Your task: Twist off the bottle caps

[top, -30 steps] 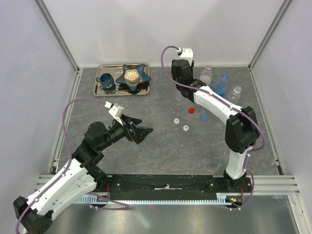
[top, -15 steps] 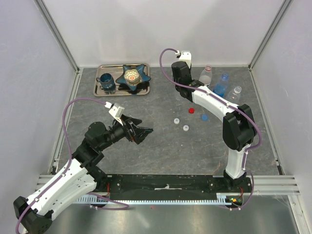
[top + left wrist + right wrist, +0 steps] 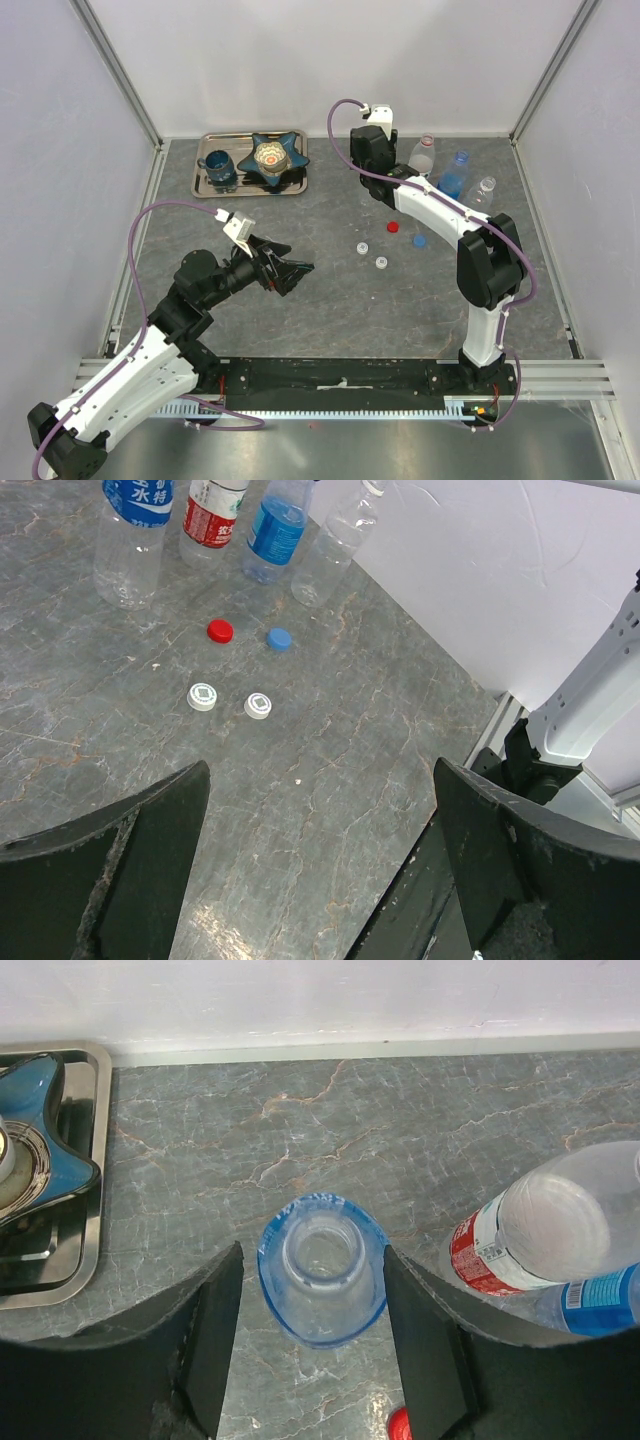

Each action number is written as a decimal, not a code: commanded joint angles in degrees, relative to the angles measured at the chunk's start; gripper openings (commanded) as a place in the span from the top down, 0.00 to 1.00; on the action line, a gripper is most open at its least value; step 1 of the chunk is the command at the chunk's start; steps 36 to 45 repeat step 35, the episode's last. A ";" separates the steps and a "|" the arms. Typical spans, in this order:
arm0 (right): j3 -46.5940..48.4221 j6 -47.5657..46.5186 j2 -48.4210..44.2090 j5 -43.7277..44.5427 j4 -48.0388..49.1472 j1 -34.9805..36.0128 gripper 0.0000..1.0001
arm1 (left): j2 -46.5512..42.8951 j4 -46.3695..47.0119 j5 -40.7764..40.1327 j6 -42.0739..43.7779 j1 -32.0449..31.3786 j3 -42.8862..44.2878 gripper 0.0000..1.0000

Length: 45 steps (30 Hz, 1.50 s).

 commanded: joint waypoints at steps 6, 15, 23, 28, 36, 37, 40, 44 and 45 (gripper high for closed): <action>3.17 1.66 -2.81 0.35 -0.71 -0.15 0.32 | -0.31 1.52 0.09 -1.18 -0.01 0.02 0.01; -3.48 6.58 -23.09 -4.13 -3.71 1.69 0.21 | 0.66 -1.81 -5.43 -0.66 -0.01 1.77 0.01; -25.90 5.18 -47.79 -0.63 -6.78 10.20 0.09 | 10.05 -11.55 -21.33 -4.25 -0.01 8.97 0.01; -35.03 8.60 -57.37 3.24 -11.79 15.92 0.05 | 18.67 -21.15 -26.98 -4.79 -0.01 18.38 0.01; -38.93 10.10 -59.42 2.20 -12.59 17.69 0.04 | 18.76 -18.77 -26.71 -3.28 -0.01 16.80 0.01; -38.93 10.10 -59.42 2.20 -12.59 17.69 0.04 | 18.76 -18.77 -26.71 -3.28 -0.01 16.80 0.01; -38.93 10.10 -59.42 2.20 -12.59 17.69 0.04 | 18.76 -18.77 -26.71 -3.28 -0.01 16.80 0.01; -38.93 10.10 -59.42 2.20 -12.59 17.69 0.04 | 18.76 -18.77 -26.71 -3.28 -0.01 16.80 0.01; -38.93 10.10 -59.42 2.20 -12.59 17.69 0.04 | 18.76 -18.77 -26.71 -3.28 -0.01 16.80 0.01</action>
